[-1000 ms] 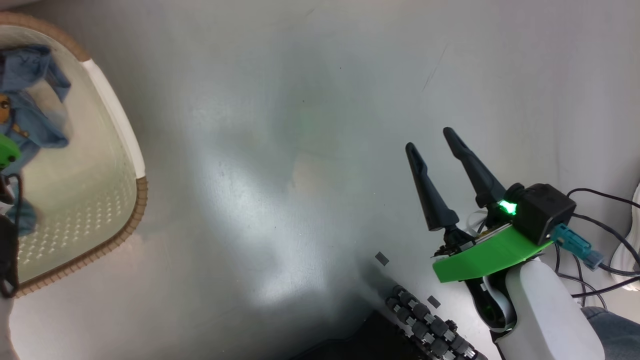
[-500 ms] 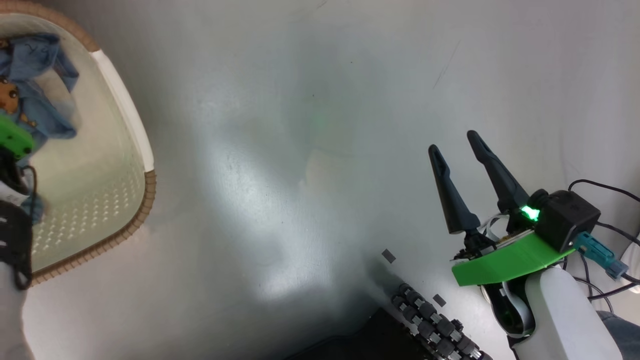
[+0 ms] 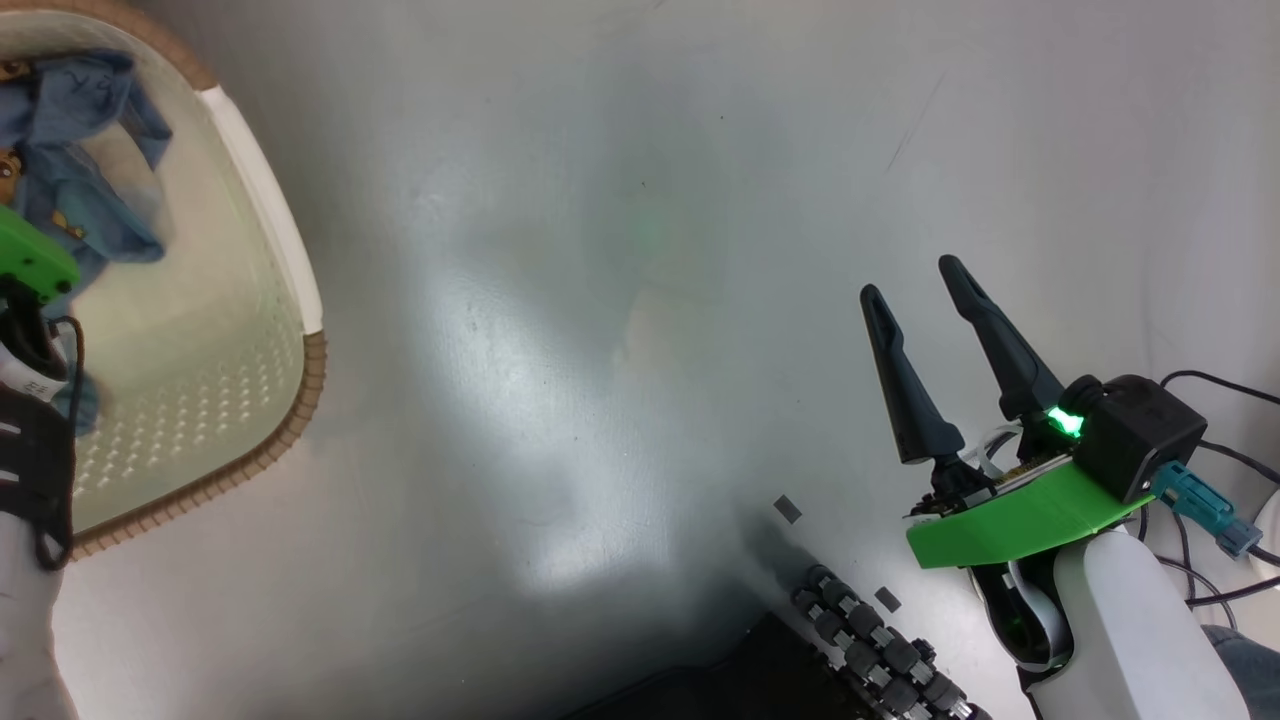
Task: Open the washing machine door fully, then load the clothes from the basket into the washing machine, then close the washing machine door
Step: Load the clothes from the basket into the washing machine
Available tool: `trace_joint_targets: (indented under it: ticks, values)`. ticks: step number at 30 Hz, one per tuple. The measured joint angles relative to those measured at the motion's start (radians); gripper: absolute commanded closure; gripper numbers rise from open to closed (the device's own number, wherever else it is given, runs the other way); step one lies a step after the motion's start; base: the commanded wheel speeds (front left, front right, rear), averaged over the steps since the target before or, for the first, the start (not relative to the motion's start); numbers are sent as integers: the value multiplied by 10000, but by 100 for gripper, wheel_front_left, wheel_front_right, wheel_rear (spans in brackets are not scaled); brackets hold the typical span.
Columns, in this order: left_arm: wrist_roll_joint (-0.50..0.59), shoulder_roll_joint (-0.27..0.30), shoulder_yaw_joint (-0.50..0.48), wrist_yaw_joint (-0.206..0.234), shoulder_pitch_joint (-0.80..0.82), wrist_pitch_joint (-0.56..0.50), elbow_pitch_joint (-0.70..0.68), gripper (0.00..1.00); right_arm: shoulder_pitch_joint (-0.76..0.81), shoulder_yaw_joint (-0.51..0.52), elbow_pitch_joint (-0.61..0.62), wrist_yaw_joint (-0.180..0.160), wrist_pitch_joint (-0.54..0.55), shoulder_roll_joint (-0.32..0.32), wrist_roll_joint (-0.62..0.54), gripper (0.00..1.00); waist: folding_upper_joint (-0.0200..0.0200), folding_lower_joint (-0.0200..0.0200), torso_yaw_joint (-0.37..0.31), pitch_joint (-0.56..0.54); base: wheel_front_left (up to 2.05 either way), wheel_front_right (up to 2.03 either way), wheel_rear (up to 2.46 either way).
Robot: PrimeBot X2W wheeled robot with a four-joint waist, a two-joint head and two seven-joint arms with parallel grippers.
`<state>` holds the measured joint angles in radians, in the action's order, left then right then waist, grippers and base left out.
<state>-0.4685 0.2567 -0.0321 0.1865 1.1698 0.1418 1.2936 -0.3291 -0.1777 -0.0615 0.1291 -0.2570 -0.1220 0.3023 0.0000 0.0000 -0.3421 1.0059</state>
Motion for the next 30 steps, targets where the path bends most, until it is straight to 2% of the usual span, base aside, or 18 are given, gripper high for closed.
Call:
trace_joint_targets:
  ticks: [9,15,21,30]
  values:
    - [-656,-94,-481,-650,-106,840,-17,100,-330,-61,-163,0,0,79,17,0,0,1,64,-192,0,0,0]
    - [-729,-286,-593,-1051,-864,1064,-439,100,-399,-33,-272,0,0,104,17,0,0,0,318,-663,0,0,0]
    - [-729,-683,-890,-1304,-1868,1093,-1822,100,-390,25,-349,0,0,81,17,0,0,0,673,-1218,0,0,0]
    - [-445,-1659,-1264,-1747,-3625,1139,-3695,100,44,284,-495,0,0,-109,15,0,0,0,1219,-2256,0,0,0]
